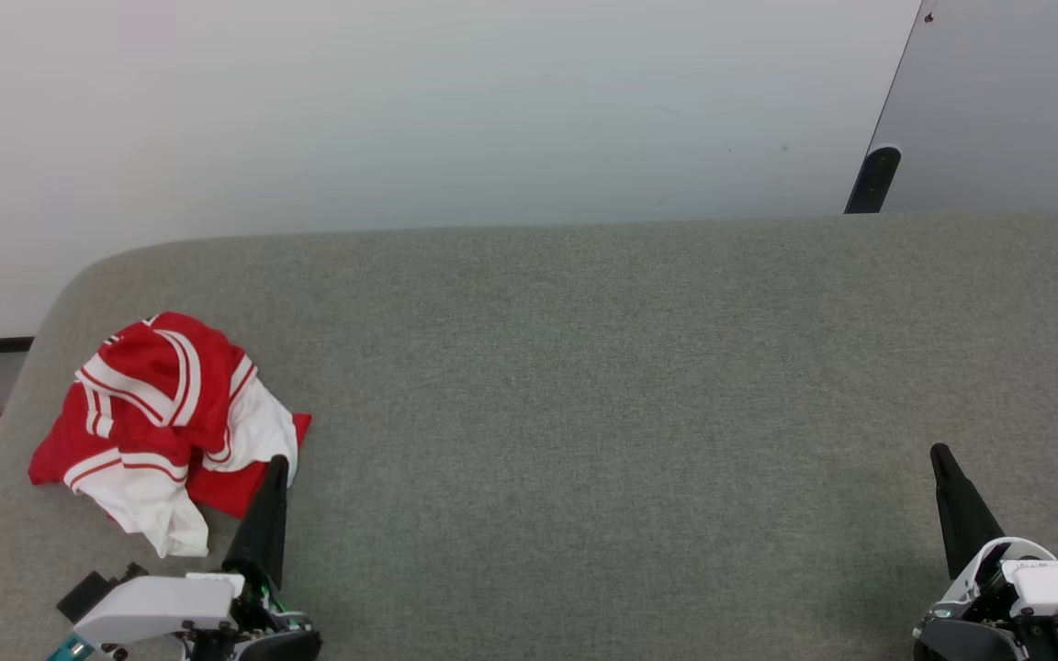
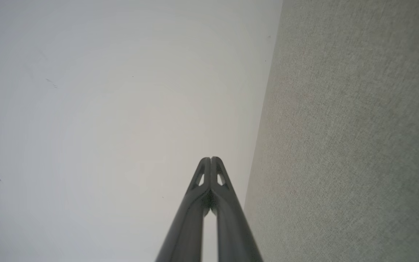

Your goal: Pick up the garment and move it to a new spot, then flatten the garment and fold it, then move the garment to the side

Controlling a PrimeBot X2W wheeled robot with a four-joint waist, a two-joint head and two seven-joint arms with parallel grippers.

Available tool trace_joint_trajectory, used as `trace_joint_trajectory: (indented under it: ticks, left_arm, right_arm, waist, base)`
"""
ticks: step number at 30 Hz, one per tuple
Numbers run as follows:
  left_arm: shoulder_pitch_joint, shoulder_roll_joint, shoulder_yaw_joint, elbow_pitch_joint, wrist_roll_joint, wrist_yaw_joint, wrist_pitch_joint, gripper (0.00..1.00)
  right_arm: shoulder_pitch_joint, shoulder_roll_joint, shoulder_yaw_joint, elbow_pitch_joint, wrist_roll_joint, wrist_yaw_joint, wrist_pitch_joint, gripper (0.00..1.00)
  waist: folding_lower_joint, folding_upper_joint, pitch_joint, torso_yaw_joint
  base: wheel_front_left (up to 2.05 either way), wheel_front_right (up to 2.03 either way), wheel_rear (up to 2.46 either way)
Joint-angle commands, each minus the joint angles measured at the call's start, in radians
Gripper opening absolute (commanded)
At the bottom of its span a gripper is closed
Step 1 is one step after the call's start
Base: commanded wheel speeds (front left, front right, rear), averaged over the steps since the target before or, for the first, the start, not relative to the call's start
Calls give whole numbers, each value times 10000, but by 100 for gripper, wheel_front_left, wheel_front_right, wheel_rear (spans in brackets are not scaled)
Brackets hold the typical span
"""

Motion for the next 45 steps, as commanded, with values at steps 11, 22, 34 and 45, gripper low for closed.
trace_joint_trajectory:
  ticks: [11, 22, 34, 45]
  left_arm:
    - [-81, 4, 18, 0, -36, -45, 12, 0]
    - [-81, 4, 18, 0, -38, -45, 12, 0]
    - [23, 57, 24, 164, 252, 8, -270, 100]
    - [-182, 514, -227, 277, 1363, 3, -864, 100]
  right_arm:
    - [-34, 28, 30, -1, 42, -12, -9, 0]
    - [-34, 28, 30, -1, 42, -12, -9, 0]
    - [-111, 1, 97, 301, -174, 1, -227, 100]
    - [-566, -336, 660, 594, -1110, 0, -736, 100]
  waist:
    - [0, 0, 0, 0]
    - [0, 0, 0, 0]
    - [0, 0, 2, 6]
    - [0, 0, -21, 1]
  base:
    - [0, 0, 0]
    - [0, 0, 0]
    - [0, 0, 0]
    - [0, 0, 0]
